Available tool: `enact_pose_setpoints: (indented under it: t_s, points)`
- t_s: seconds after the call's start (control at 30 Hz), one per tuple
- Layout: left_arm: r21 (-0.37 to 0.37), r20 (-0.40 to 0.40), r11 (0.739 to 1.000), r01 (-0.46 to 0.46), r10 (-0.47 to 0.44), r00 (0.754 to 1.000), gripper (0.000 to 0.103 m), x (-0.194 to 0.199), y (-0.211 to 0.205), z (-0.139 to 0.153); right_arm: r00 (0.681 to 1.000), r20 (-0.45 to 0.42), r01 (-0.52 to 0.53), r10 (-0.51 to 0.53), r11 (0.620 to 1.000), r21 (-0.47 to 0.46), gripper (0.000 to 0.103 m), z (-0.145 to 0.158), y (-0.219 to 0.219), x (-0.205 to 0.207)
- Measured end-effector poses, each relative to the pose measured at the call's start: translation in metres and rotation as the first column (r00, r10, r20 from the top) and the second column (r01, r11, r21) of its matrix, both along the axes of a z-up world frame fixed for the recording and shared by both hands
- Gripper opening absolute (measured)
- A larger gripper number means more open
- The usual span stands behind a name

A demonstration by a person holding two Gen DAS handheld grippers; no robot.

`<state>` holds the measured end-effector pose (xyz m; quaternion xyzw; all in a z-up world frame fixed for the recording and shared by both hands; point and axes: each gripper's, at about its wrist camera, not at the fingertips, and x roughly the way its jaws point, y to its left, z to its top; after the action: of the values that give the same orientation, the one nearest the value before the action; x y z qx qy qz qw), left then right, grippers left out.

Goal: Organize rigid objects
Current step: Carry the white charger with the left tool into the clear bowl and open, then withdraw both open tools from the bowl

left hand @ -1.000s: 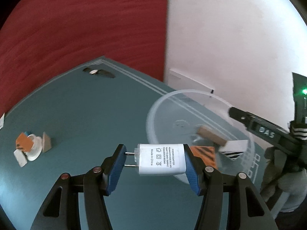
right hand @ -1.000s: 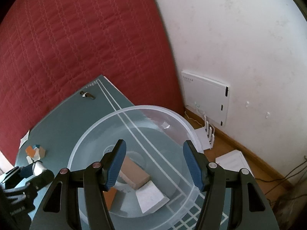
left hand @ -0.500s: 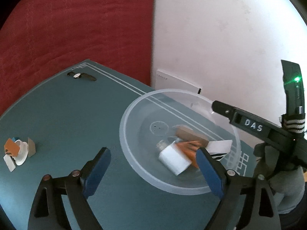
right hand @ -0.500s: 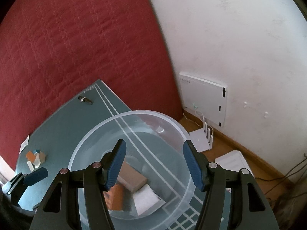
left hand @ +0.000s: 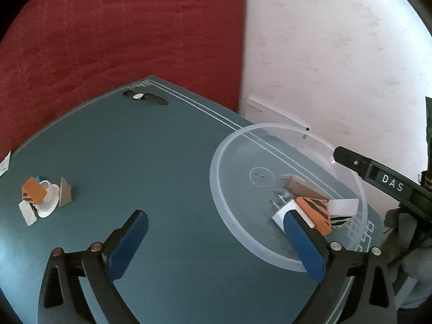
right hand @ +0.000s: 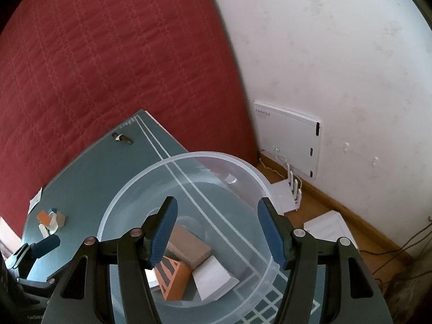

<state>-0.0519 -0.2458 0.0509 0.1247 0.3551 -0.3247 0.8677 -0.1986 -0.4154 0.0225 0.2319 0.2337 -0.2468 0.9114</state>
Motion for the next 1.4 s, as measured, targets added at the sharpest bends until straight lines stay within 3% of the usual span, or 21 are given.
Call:
enact_pose_setpoints:
  t_s: [0.53,1.07,1.4]
  points:
    - [0.063,0.059,0.995,-0.083,0.079,0.995,0.102,0.008,0.013,-0.006,1.000,-0.009,-0.026,0.026,1.000,-0.014,0.063,-0.001,0.016,0.005]
    - [0.034,0.069,0.986,-0.160,0.158,0.985,0.102,0.025,0.051,0.001,0.999,0.012,-0.038,0.039,0.997,-0.064,0.063,0.013,0.050,0.014]
    - [0.008,0.075,0.977,-0.213,0.212,0.974,0.102,0.033,0.081,0.005,0.995,0.016,-0.101,0.103,0.990,-0.098,0.063,0.024,0.080,0.033]
